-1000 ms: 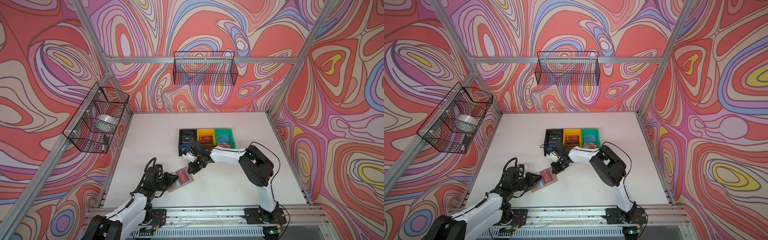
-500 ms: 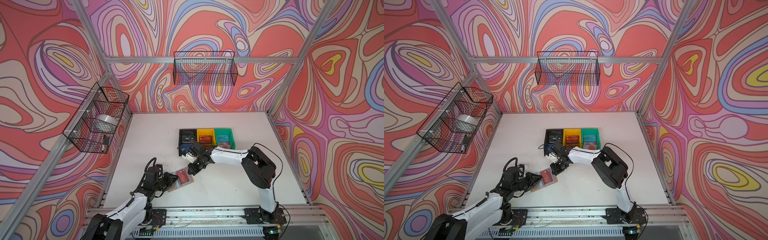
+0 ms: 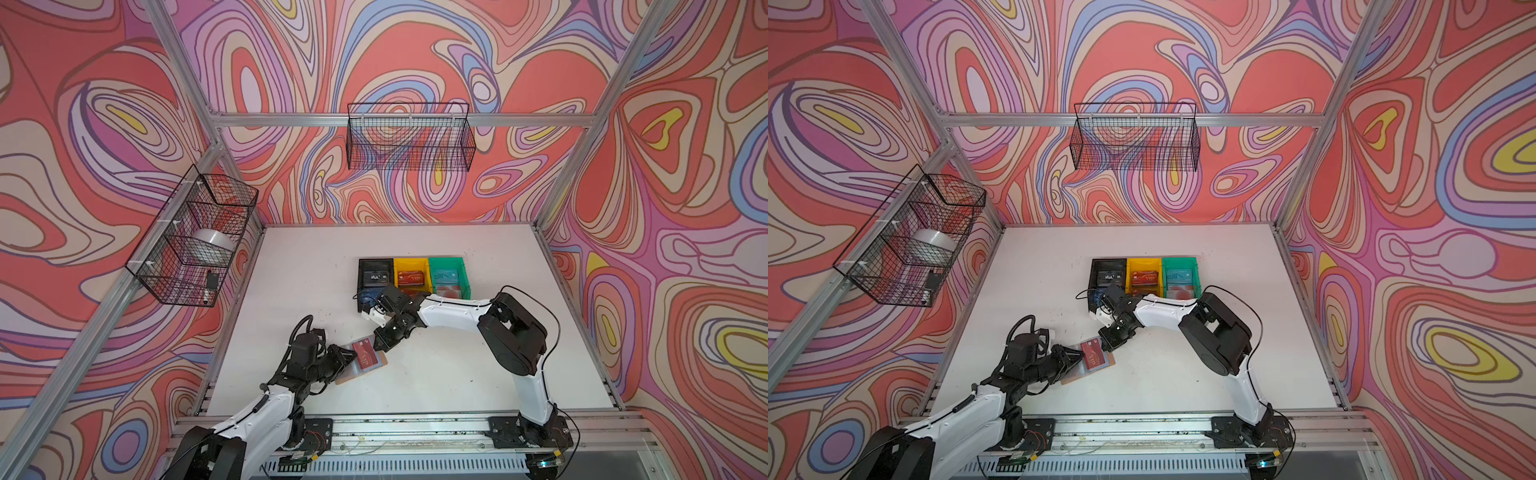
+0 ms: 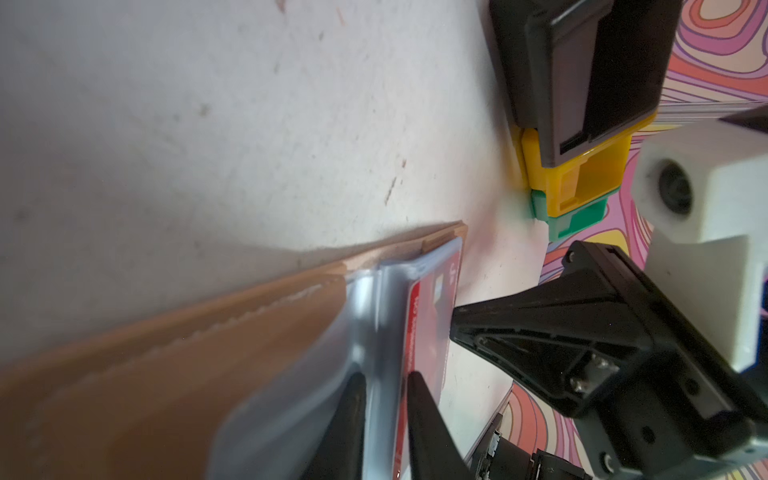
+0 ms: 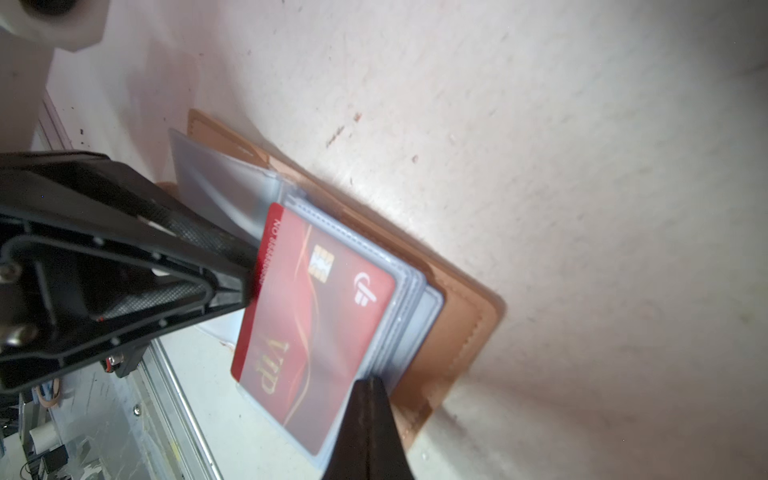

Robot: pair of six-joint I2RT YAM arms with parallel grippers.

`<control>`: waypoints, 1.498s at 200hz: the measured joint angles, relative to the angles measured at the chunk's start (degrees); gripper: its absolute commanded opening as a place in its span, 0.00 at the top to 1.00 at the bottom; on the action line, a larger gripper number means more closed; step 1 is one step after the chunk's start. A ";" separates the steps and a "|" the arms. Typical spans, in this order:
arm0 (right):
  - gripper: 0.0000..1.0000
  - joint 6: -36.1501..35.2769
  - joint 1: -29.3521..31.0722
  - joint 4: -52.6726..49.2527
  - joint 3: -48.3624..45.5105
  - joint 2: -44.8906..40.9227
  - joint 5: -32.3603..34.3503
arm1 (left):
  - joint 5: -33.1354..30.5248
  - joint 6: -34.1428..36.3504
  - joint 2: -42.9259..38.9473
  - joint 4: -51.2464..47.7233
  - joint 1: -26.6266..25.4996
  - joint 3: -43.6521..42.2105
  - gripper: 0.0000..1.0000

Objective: Take the credit cards out of the card holder

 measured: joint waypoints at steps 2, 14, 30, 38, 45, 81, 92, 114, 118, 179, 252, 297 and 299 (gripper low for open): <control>1.00 0.00 0.02 0.04 0.00 0.00 -0.04 | 0.00 0.00 0.00 0.00 0.00 0.00 0.77; 1.00 0.15 0.07 0.26 0.00 0.02 -0.22 | 0.00 0.00 -0.09 0.00 0.00 0.00 0.77; 1.00 0.24 0.09 0.55 0.00 0.11 -0.52 | 0.00 0.00 -0.11 0.00 0.00 0.00 0.77; 1.00 0.26 0.11 0.61 0.00 0.13 -0.61 | 0.00 0.00 -0.11 0.00 0.00 0.00 0.77; 1.00 0.31 0.11 0.68 0.00 0.17 -0.70 | 0.00 0.00 -0.11 0.00 0.00 0.00 0.77; 1.00 0.42 0.13 0.94 0.20 0.46 -1.25 | 0.00 0.00 -0.04 0.00 0.00 0.00 0.83; 1.00 0.42 0.15 1.01 0.20 0.48 -1.36 | 0.00 0.00 -0.09 0.00 0.00 0.00 0.84; 1.00 0.55 0.15 1.16 0.20 0.57 -1.57 | -0.02 0.00 -0.72 -0.31 0.00 0.00 0.84; 1.00 0.57 0.15 1.20 0.20 0.59 -1.62 | -0.02 0.02 -0.96 -0.46 0.00 0.00 0.84; 1.00 0.81 0.46 1.95 0.20 0.85 -2.29 | -0.68 0.15 -6.16 -4.44 0.00 -0.70 0.91; 1.00 1.07 0.66 2.14 0.20 0.94 -2.54 | -0.85 0.26 -8.44 -7.74 0.00 -0.70 0.89; 1.00 1.31 0.68 2.19 0.20 1.03 -2.73 | -0.81 0.72 -8.37 -8.15 0.00 -0.70 0.88; 1.00 1.33 0.68 2.21 0.20 1.03 -2.75 | -0.81 0.74 -8.37 -8.17 0.00 -0.70 0.88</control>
